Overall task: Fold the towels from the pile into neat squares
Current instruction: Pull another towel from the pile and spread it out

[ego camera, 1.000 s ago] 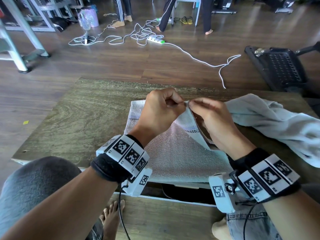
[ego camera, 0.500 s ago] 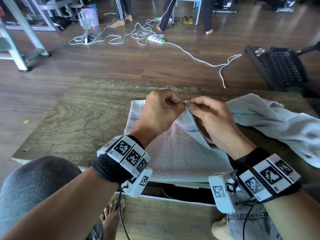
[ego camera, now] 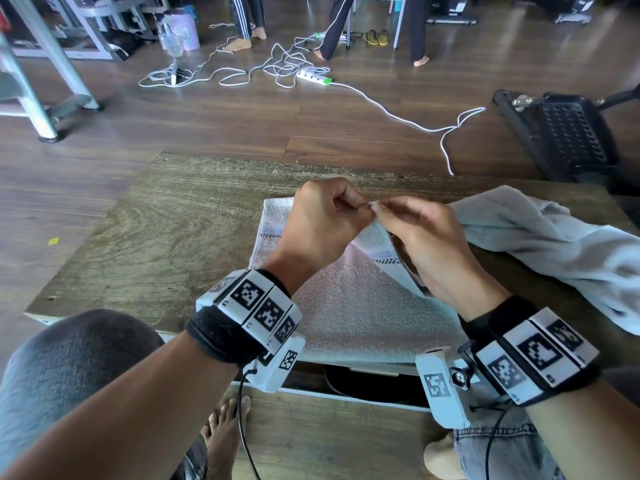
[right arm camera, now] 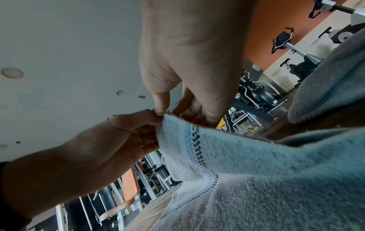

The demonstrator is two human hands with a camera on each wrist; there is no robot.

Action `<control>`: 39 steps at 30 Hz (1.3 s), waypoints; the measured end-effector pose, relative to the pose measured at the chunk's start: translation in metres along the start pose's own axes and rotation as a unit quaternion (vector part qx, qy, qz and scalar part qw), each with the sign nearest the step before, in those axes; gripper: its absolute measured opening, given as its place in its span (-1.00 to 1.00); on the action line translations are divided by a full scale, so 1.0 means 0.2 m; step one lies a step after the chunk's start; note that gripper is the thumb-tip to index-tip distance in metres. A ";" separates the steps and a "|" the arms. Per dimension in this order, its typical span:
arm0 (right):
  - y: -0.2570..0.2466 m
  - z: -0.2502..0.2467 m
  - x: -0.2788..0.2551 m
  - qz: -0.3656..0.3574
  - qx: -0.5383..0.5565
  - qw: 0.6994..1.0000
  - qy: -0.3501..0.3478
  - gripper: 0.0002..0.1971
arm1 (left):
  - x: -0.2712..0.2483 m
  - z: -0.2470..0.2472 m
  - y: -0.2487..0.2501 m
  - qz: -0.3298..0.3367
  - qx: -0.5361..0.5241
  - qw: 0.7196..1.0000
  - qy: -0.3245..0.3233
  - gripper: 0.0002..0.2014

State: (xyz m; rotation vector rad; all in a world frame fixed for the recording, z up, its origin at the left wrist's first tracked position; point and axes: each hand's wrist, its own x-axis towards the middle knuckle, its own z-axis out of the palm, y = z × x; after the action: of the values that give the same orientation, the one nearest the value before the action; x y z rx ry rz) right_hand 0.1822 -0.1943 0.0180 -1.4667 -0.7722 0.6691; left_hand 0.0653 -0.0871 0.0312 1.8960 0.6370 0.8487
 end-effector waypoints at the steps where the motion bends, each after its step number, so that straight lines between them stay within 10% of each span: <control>1: 0.00 0.00 0.00 0.000 -0.002 1.000 0.001 -0.86 | 0.00 0.00 0.00 -0.001 0.000 1.000 -0.002 -0.91; 18: -0.02 -0.04 0.01 -0.099 -0.149 0.982 0.064 -0.92 | 0.03 -0.10 -0.06 0.003 0.162 0.973 -0.163 -0.57; 21: -0.02 -0.10 0.04 -0.107 -0.139 0.979 0.102 -0.92 | 0.05 -0.18 -0.09 -0.018 0.211 0.961 -0.176 -0.78; 39: 0.00 -0.24 0.09 0.025 -0.048 0.981 0.186 -0.80 | -0.08 -0.56 -0.22 0.083 0.327 0.938 -0.080 -0.89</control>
State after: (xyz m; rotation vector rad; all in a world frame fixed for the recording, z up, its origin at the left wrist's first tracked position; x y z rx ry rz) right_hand 0.2301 -0.2088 0.0216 -1.6429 -0.4834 0.3797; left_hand -0.0356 -0.0192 0.0237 2.6222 0.7219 0.6133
